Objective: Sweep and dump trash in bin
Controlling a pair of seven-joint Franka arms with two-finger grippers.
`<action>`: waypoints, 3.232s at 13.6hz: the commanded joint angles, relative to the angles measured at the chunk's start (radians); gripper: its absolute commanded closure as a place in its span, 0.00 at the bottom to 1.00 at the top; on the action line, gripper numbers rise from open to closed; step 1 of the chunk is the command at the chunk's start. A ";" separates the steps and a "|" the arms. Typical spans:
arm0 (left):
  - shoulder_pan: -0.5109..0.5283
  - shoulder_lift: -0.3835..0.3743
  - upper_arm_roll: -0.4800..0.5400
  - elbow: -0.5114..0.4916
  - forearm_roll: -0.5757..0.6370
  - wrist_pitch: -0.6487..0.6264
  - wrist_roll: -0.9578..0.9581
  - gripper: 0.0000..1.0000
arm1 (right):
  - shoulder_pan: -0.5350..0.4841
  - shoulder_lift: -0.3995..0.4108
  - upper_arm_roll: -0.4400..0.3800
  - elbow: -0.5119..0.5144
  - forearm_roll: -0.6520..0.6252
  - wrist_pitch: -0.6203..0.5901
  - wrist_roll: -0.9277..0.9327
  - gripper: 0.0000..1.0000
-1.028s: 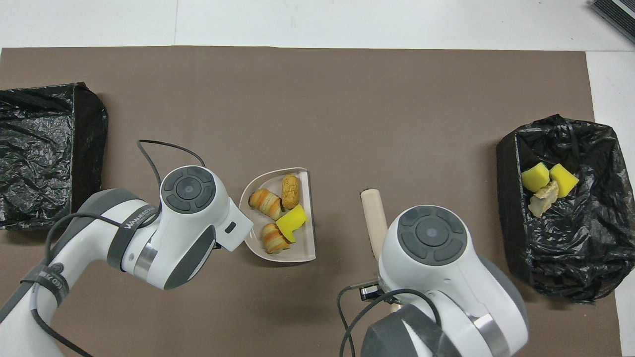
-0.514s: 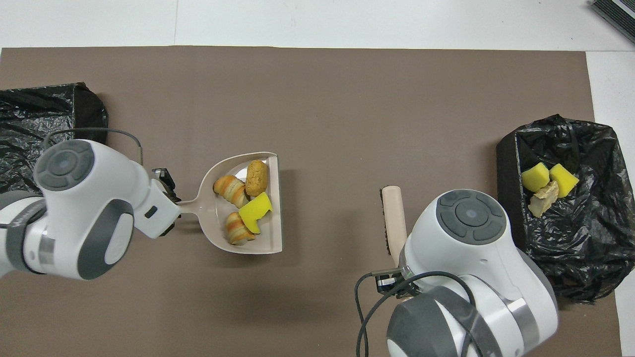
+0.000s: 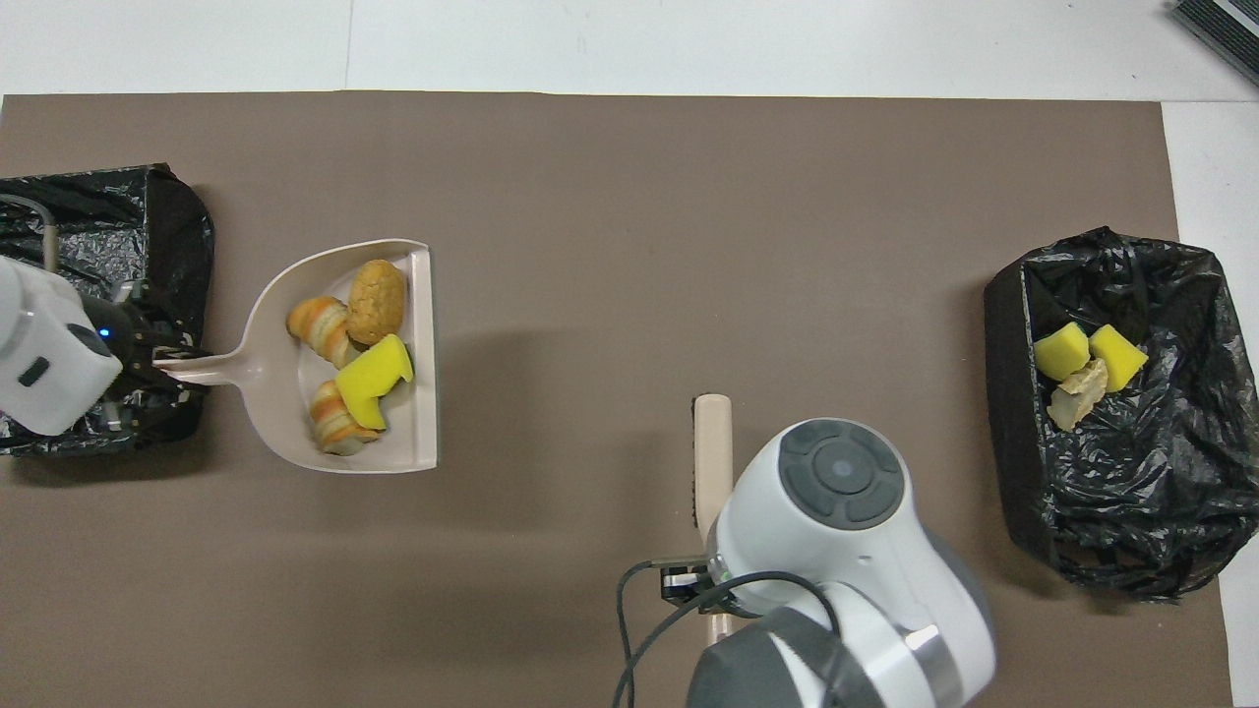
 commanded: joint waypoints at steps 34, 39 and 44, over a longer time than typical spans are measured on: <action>0.287 0.135 -0.001 0.213 1.109 0.333 0.107 1.00 | 0.022 0.074 -0.004 -0.007 -0.079 0.208 -0.001 0.00; 0.184 0.121 -0.014 0.215 1.042 0.177 0.029 1.00 | -0.162 0.089 -0.003 0.079 -0.295 0.221 -0.100 0.00; 0.109 0.121 -0.014 0.224 0.799 0.022 -0.058 1.00 | -0.320 0.070 -0.004 0.191 -0.389 0.186 -0.167 0.00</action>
